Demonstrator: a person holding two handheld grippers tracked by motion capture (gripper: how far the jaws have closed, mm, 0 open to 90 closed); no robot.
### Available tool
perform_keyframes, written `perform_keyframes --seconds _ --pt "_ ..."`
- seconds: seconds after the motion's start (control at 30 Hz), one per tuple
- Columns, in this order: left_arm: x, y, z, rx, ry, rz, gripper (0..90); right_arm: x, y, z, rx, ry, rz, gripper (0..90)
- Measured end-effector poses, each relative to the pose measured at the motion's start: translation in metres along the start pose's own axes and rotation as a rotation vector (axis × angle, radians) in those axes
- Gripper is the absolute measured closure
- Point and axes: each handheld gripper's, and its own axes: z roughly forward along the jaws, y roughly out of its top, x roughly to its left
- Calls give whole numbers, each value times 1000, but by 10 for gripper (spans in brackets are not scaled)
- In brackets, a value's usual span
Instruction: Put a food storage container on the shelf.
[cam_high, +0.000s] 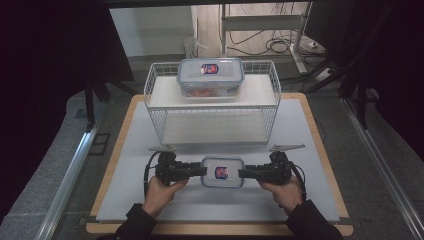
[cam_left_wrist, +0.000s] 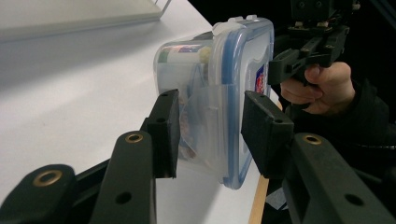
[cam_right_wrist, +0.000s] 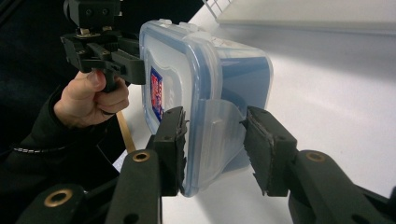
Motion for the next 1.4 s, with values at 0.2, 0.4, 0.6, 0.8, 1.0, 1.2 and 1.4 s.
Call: perform_keyframes --seconds 0.2,0.4,0.6,0.8,1.0,1.2,1.4 --pt "-3 13 -8 -12 10 16 583 6 14 -1 -9 1 -21 588" --pt "-10 30 -18 -24 21 30 582 14 36 -4 -7 7 -44 588" --pt "-20 52 -31 -47 39 54 582 24 58 -8 -23 14 -77 588" --pt "-29 74 -42 -65 51 75 582 34 84 -13 -36 17 -109 587" --pt "-34 97 -52 -84 63 96 583 41 108 -17 -54 22 -120 586" --pt "-40 125 -64 -99 82 115 584 46 133 -20 -89 41 -124 586" --pt "-42 148 -70 -98 93 121 583 48 154 -22 -116 43 -124 584"
